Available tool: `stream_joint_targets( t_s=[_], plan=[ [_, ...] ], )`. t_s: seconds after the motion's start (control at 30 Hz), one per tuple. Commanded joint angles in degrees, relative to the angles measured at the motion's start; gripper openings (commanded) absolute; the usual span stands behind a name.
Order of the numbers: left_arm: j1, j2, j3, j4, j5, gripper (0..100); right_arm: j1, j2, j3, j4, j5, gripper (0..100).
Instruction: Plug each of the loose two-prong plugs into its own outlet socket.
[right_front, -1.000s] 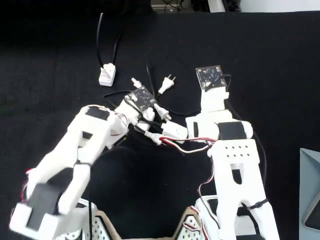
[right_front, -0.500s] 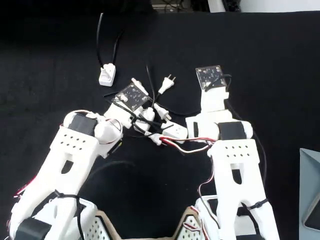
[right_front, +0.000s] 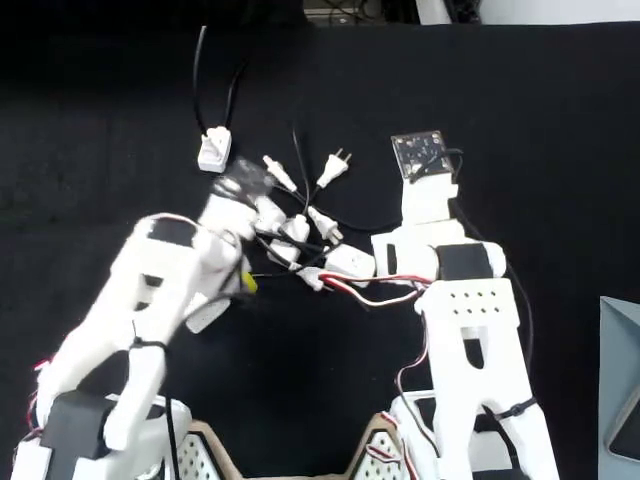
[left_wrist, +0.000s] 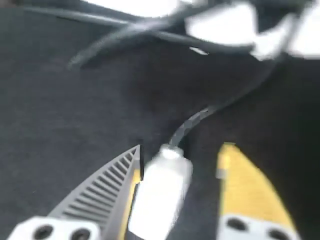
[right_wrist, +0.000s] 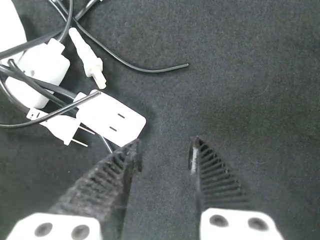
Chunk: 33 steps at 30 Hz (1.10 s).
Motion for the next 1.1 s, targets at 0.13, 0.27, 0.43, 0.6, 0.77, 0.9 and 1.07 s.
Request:
stream_joint_targets(
  t_s=[0.13,0.27,0.43,0.6,0.77,0.9,1.07],
  plan=[
    [-6.2,-2.8,-9.5,9.1,-3.3,31,0.4,-1.1,-0.3,-0.8,0.0,16.6],
    [-5.6,-8.4,-9.8,15.5,-3.3,31,0.4,-1.1,-0.3,-0.8,0.0,16.6],
    [-2.6,-19.6,-3.3,18.5,-6.2,31,0.4,-1.1,-0.3,-0.8,0.0,16.6],
    [-5.2,-27.5,10.2,10.6,-11.3,31,0.4,-1.1,-0.3,-0.8,0.0,16.6],
    [-11.0,-28.3,21.7,-2.4,-15.2,31,0.4,-1.0,-0.2,-0.7,0.0,16.6],
    [-16.1,-28.3,26.1,-10.9,-15.9,31,0.4,-1.0,-0.2,-0.7,0.0,16.6],
    [-18.9,-28.6,26.0,-13.7,-15.9,31,0.4,-1.0,-0.2,-0.7,0.0,16.6]
  ],
)
